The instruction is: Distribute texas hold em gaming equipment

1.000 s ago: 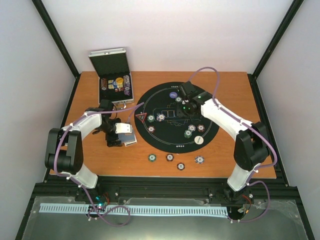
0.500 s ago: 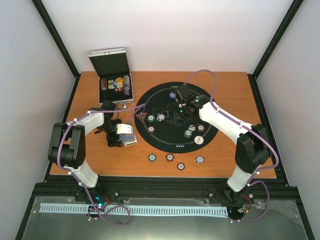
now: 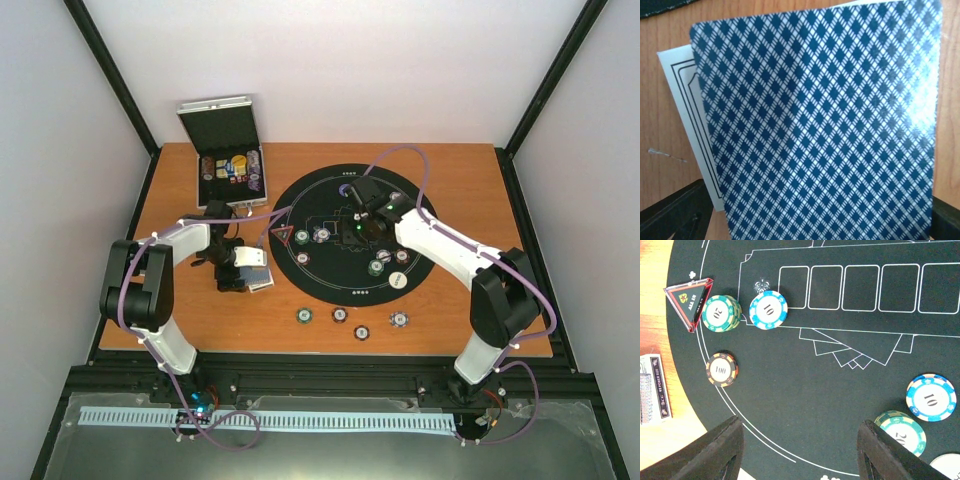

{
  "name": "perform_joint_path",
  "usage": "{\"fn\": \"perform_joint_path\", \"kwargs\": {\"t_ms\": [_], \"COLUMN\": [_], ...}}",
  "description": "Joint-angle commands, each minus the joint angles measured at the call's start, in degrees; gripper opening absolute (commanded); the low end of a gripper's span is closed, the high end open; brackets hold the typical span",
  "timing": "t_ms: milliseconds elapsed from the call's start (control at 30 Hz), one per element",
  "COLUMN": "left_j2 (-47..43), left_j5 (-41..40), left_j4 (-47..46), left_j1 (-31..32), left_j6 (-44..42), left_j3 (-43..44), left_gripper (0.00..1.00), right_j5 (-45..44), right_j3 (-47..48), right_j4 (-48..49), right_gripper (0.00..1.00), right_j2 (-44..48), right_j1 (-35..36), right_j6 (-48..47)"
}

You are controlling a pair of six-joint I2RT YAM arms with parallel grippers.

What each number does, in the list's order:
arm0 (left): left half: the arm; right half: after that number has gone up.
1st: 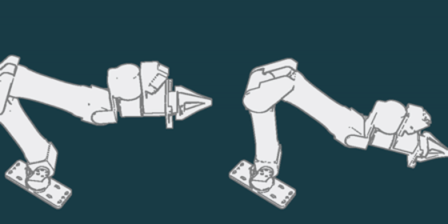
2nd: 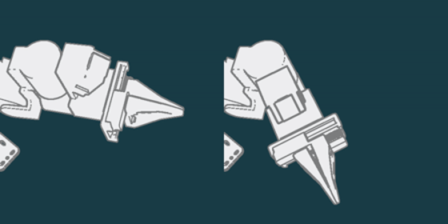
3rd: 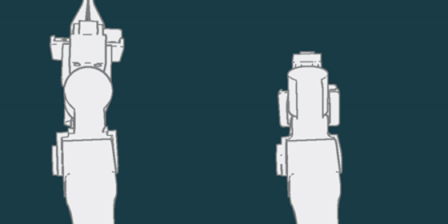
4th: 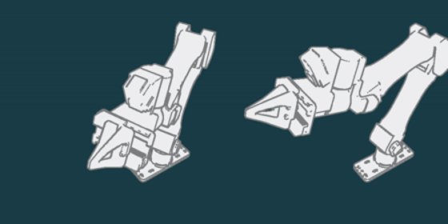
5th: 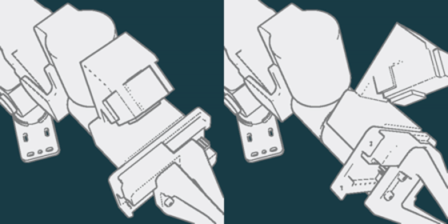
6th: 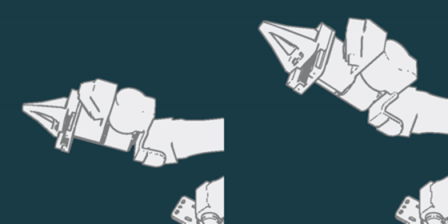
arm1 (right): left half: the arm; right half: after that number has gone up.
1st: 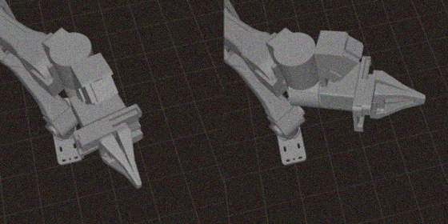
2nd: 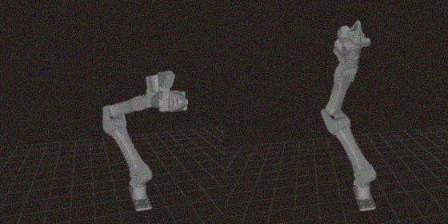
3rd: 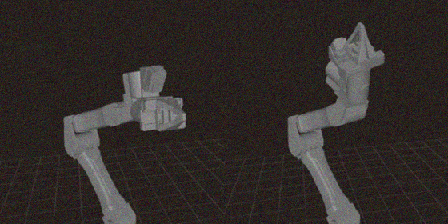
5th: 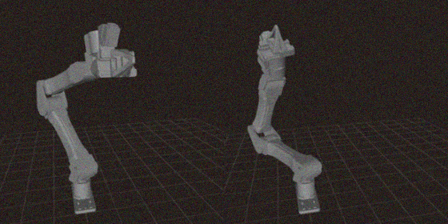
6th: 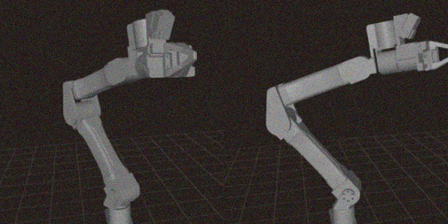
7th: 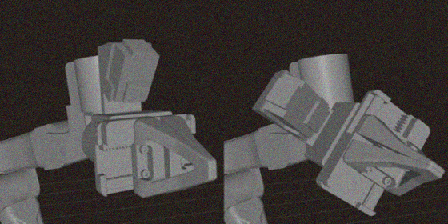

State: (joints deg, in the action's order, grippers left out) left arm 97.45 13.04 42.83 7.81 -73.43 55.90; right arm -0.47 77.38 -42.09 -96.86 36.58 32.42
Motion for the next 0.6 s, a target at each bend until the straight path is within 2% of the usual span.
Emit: {"fn": "perform_joint_path", "kwargs": {"t_ms": [0, 333, 400, 567], "left_j2": [0.84, -0.33, -0.6, -0.8], "left_j5": [0.11, 0.19, 0.25, 0.87], "left_j4": [-2.01, -2.12, -2.21, -2.73], "left_j1": [0.54, 0.54, 0.54, 0.54], "left_j6": [0.33, -0.09, -0.11, 0.66], "left_j3": [1.4, 0.07, -0.2, -0.66], "left_gripper": [0.93, 0.79, 0.79, 0.89], "right_j5": [0.82, 2.42, 2.81, 3.9], "right_j3": [-1.94, -4.47, -4.69, -5.35], "right_j4": [2.24, 4.05, 4.3, 5.07], "right_gripper": [0.62, 0.62, 0.62, 0.62], "right_j2": [1.71, 2.15, 2.33, 2.72], "right_j1": [0.69, 0.78, 0.78, 0.91], "right_j6": [1.68, 2.64, 2.73, 3.08]}}
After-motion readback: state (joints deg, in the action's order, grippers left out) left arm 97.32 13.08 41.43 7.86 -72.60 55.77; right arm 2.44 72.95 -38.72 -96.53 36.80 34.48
